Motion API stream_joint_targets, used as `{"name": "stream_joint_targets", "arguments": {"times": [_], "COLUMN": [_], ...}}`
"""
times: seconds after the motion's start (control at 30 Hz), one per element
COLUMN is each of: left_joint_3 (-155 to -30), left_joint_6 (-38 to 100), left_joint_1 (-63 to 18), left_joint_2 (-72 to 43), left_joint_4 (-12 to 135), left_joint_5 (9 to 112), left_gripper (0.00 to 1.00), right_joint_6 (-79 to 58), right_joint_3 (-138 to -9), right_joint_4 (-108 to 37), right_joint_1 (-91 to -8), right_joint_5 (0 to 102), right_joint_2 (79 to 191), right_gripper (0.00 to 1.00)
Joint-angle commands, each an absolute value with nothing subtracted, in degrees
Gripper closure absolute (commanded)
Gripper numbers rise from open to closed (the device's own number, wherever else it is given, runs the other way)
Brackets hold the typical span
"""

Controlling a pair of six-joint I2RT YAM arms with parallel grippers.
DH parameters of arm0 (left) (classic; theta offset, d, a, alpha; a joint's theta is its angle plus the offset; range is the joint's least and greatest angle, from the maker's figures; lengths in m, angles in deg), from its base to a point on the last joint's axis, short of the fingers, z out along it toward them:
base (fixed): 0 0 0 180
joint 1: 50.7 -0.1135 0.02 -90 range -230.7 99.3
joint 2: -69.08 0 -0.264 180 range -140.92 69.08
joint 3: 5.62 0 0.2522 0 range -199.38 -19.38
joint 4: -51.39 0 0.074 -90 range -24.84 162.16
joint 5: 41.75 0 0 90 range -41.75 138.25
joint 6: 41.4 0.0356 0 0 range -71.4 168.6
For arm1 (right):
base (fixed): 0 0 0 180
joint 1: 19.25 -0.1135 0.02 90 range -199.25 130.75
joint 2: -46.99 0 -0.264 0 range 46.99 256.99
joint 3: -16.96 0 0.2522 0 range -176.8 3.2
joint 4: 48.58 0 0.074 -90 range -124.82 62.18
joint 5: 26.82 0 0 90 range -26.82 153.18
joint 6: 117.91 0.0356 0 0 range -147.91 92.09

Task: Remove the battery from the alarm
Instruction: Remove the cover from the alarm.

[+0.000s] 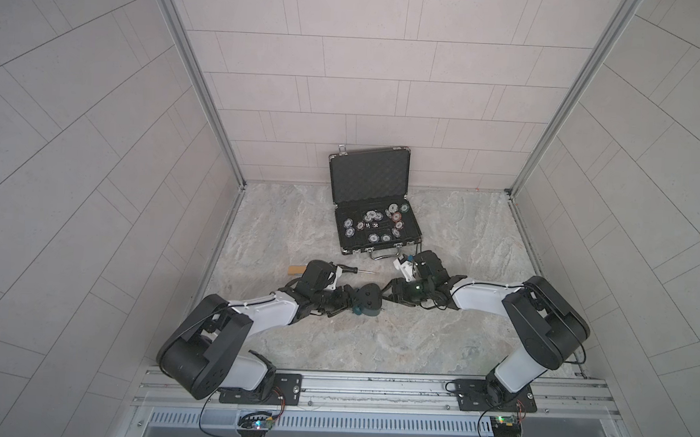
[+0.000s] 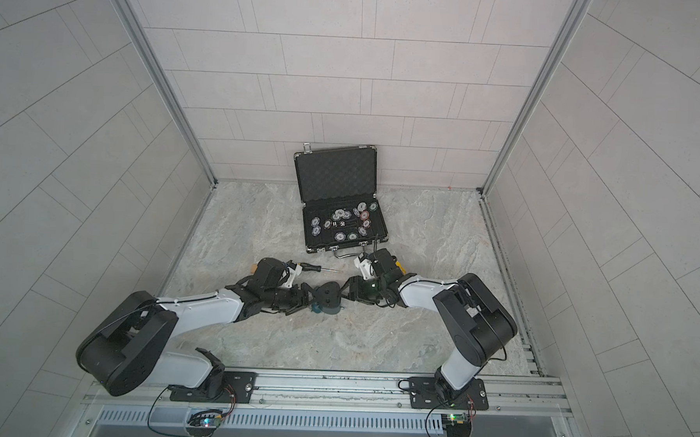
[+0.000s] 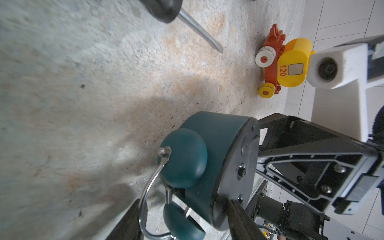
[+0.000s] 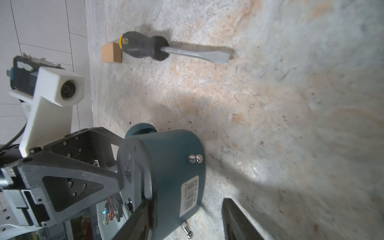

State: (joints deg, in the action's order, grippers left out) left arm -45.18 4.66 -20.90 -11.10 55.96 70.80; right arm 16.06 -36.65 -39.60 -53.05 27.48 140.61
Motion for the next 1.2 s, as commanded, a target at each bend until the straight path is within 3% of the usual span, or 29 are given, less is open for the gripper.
{"name": "stream_joint_targets", "arguments": {"times": [0.0,0.37,0.57,0.77,0.9,1.0,1.17], "left_joint_3": [-45.48,-46.1,-46.22,-47.18,-47.69,-49.45,-50.27], "left_joint_6": [6.76,6.76,9.41,12.31,11.54,11.51,11.91], "left_joint_1": [-19.87,-20.68,-21.85,-22.05,-22.0,-22.05,-22.05], "left_joint_2": [-13.55,-11.91,-5.71,4.58,10.15,13.78,19.83], "left_joint_4": [59.37,59.42,64.0,71.47,74.12,81.39,90.07], "left_joint_5": [69.12,69.19,66.73,62.35,57.12,48.36,38.28], "left_gripper": [0.39,0.38,0.34,0.27,0.27,0.27,0.27], "right_joint_6": [15.98,11.76,2.97,5.81,8.33,11.48,15.27], "right_joint_3": [-37.41,-39.44,-42.58,-43.76,-53.16,-58.67,-64.7], "right_joint_4": [-48.54,-40.11,-24.72,-23.57,-8.59,-0.06,8.25], "right_joint_1": [-56.4,-57.13,-56.7,-58.59,-64.36,-65.38,-68.53], "right_joint_5": [17.92,19.83,35.57,38.61,47.31,49.55,57.39], "right_joint_2": [137.56,133.17,126.42,124.0,130.42,135.09,139.13], "right_gripper": [0.36,0.31,0.37,0.51,0.61,0.79,0.79]}}
